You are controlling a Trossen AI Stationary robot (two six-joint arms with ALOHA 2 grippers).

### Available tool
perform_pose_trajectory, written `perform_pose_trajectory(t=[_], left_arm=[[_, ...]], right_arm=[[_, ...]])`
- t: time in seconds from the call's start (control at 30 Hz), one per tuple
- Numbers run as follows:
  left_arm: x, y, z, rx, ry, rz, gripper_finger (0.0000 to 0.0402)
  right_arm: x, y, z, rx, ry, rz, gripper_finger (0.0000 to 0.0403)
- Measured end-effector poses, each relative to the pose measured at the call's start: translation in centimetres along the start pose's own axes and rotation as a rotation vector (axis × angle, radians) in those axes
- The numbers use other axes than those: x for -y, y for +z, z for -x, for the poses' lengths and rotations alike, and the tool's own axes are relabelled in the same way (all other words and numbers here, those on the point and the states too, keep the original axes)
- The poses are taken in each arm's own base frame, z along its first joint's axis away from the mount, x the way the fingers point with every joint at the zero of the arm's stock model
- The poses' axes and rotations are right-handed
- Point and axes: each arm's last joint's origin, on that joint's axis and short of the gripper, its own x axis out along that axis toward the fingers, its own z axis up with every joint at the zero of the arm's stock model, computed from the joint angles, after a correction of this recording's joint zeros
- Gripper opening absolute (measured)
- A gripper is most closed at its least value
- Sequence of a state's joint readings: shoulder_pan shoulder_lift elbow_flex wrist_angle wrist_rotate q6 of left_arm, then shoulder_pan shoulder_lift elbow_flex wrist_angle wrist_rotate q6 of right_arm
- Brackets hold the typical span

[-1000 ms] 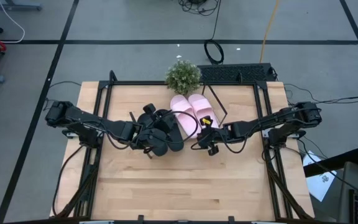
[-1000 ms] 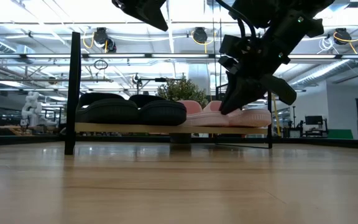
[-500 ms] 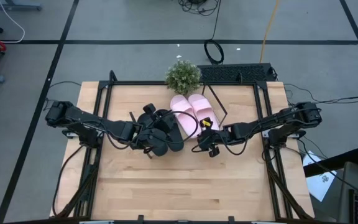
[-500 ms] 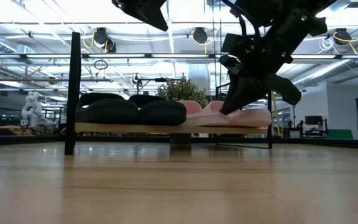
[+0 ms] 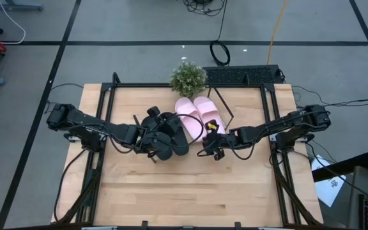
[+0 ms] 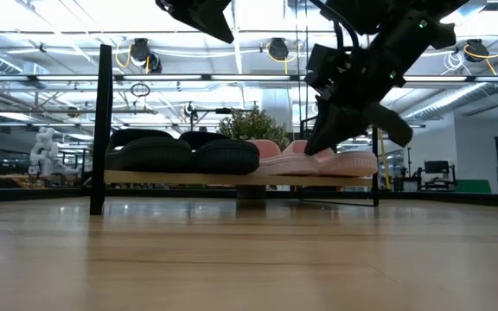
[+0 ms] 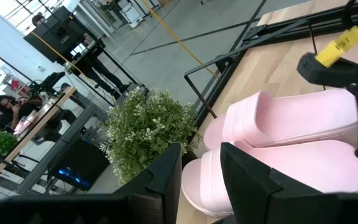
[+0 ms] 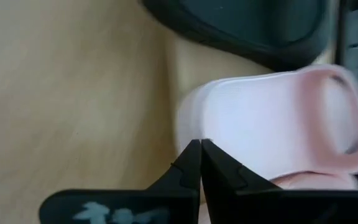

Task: Pick and place slides into the shelf
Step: Adjust the left pair pink slides on the shelf

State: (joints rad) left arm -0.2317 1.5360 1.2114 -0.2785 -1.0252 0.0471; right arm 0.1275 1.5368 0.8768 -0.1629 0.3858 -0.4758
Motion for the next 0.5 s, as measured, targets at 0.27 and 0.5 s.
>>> perform_pose_trajectory(t=[0.27,0.5], left_arm=[[-0.01,0.0,-0.01,0.0,0.001,0.0,0.012],[-0.01,0.0,-0.01,0.0,0.001,0.0,0.012]], right_arm=[[-0.09,0.29,0.11,0.007,-0.036,0.062,0.0054],[-0.43,0.48,0.27,0.016,-0.032,0.067,0.0168]])
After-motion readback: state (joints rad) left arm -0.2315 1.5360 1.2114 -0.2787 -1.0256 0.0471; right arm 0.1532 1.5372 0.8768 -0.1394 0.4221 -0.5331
